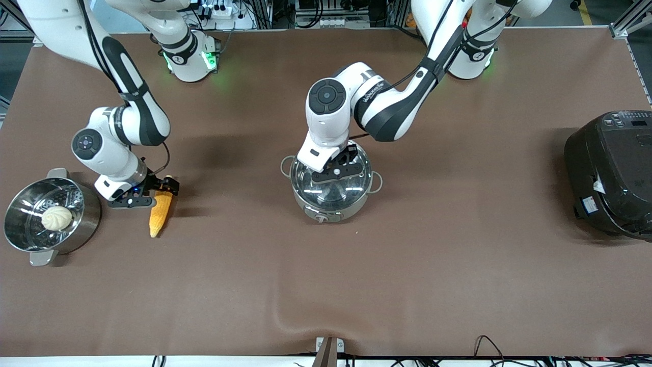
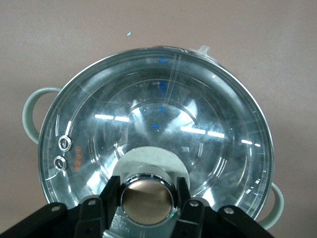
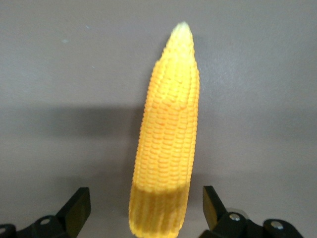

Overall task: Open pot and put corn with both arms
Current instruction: 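Lift the lid off with the left gripper while the right gripper grasps the corn, then carry the corn into the pot with the right gripper while the left lowers the lid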

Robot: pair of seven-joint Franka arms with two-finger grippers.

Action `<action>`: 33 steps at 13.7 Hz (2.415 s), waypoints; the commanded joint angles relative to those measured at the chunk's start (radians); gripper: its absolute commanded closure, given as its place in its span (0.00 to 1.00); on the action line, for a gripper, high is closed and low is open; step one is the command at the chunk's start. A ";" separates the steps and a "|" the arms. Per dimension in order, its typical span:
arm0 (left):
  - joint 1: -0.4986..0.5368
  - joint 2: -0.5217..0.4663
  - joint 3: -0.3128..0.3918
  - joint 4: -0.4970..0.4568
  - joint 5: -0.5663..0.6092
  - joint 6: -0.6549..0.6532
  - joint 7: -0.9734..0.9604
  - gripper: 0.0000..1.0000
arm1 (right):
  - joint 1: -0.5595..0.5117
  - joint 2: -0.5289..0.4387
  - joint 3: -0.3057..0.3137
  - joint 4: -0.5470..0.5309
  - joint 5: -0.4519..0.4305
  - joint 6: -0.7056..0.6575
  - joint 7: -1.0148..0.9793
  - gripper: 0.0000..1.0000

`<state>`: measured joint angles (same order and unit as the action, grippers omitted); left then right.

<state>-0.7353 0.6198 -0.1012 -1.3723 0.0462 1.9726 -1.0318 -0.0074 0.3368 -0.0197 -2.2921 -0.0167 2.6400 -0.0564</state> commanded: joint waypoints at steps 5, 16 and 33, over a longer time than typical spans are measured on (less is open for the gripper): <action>0.134 -0.204 0.006 0.007 0.030 -0.153 0.027 1.00 | -0.031 0.047 0.004 0.022 -0.002 0.055 0.013 0.46; 0.640 -0.382 -0.003 -0.086 -0.009 -0.379 0.745 1.00 | 0.146 -0.118 0.024 0.444 0.096 -0.677 0.163 1.00; 0.841 -0.439 0.001 -0.803 0.058 0.407 1.030 1.00 | 0.848 0.263 0.020 0.853 -0.028 -0.509 1.201 1.00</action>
<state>0.1008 0.2496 -0.0935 -2.1057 0.0651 2.3397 0.0079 0.8640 0.5890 0.0040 -1.4750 -0.0302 2.1455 1.1335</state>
